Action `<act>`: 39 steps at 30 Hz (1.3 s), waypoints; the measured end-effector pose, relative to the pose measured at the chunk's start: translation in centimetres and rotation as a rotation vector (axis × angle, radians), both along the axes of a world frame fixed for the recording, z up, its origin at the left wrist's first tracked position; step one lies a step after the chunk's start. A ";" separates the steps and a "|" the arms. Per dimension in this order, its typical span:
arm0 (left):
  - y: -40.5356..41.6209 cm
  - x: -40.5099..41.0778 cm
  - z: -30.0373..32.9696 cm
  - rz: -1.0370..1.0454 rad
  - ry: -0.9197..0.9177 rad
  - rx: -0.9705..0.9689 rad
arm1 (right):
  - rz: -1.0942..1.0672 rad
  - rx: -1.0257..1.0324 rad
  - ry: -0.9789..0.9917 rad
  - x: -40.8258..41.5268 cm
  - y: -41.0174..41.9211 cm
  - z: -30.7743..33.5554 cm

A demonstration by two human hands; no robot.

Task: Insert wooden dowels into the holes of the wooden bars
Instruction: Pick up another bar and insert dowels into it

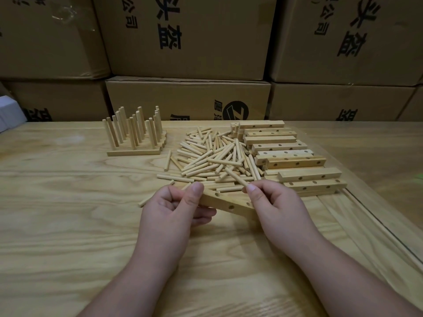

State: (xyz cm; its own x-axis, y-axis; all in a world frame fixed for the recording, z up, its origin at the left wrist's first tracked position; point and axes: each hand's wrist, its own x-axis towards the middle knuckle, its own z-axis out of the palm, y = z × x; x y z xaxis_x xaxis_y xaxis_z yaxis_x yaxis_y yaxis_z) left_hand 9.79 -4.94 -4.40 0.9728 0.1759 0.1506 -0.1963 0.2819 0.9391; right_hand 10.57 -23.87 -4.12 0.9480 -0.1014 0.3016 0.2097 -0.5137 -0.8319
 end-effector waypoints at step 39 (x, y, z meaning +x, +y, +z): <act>-0.3 -0.6 0.3 -0.176 0.141 0.126 | 0.200 0.045 -0.282 -1.7 0.6 0.9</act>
